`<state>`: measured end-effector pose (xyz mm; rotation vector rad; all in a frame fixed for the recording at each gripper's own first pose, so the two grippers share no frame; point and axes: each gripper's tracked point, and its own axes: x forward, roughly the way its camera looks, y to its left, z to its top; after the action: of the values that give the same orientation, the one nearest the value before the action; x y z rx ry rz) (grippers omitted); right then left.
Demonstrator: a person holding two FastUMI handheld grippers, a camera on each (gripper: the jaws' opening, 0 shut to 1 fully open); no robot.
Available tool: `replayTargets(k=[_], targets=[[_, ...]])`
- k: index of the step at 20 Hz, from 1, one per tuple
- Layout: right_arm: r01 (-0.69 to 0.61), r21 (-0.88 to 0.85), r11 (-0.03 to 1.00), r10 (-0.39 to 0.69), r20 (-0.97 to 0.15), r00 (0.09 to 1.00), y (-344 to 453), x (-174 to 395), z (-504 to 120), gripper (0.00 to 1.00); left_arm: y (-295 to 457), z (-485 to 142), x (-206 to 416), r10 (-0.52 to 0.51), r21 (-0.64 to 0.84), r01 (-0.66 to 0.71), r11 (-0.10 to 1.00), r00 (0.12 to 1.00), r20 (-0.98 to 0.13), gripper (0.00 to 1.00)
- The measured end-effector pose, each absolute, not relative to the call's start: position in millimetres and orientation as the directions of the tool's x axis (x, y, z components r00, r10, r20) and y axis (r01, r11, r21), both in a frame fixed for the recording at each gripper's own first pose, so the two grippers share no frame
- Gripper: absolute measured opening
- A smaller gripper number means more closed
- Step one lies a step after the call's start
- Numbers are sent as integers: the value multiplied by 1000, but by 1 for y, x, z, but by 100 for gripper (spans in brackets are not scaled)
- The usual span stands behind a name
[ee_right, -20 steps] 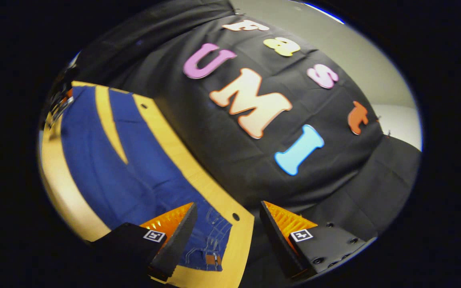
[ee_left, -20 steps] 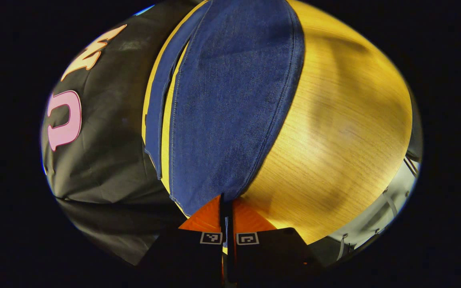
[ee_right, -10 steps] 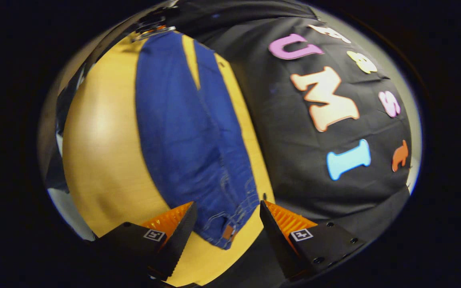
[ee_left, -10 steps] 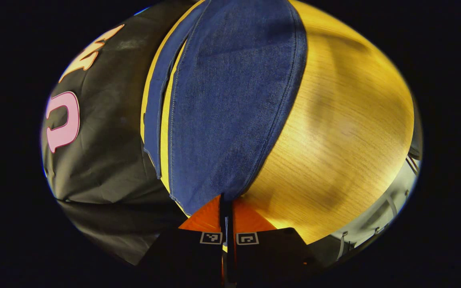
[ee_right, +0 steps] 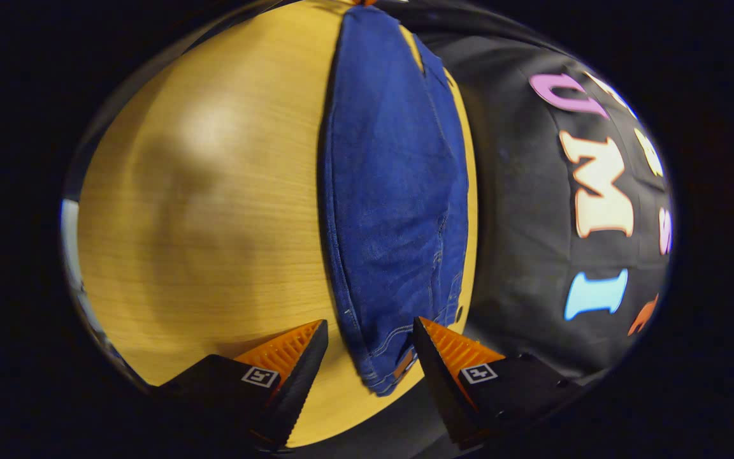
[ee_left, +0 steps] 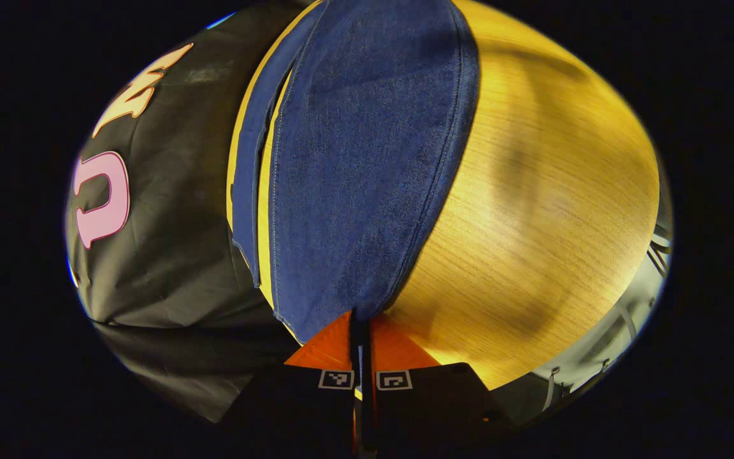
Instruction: Grasp the waist and the cuffs of the jeans and fold them to make the two legs overlap; first hold the waist and fold one-third of the jeans toward the cuffs, then hold the cuffs and fold the remaining one-third in the same direction to finish folding.
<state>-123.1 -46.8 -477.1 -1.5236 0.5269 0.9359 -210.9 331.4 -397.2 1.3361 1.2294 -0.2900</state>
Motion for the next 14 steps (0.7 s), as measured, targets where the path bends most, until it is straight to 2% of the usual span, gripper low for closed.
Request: replayTargets(k=[1,2,3,4,6,8,9,11,14], targets=[[-774,-609,-172,183,-792,583,-46,-116,-482,83,331,-397,-211,458,566,766,306,402,-792,0],[-782,-607,-141,175,-793,584,-47,-111,-488,82,331,-398,-211,455,563,767,309,400,-795,0],[-795,-597,-112,171,-799,576,-46,-109,-492,71,331,-398,-211,452,559,768,313,398,-799,0],[-811,-579,-90,160,-812,562,-48,-109,-498,67,331,-398,-212,452,560,763,323,395,-800,0],[-828,-555,-80,131,-830,543,-50,-109,-506,42,332,-398,-211,457,563,762,321,396,-796,0],[-797,-598,-89,140,-799,584,-47,-101,-502,16,332,-398,-210,465,570,759,316,399,-790,0],[-806,-589,-60,148,-804,576,-45,-104,-495,7,332,-397,-210,464,576,746,336,401,-790,0],[-799,-601,20,175,-784,595,-45,-99,-486,6,330,-395,-208,465,596,692,408,404,-788,0],[-749,-652,115,186,-727,661,-38,-78,-455,6,327,-373,-190,489,667,591,454,461,-741,0]])
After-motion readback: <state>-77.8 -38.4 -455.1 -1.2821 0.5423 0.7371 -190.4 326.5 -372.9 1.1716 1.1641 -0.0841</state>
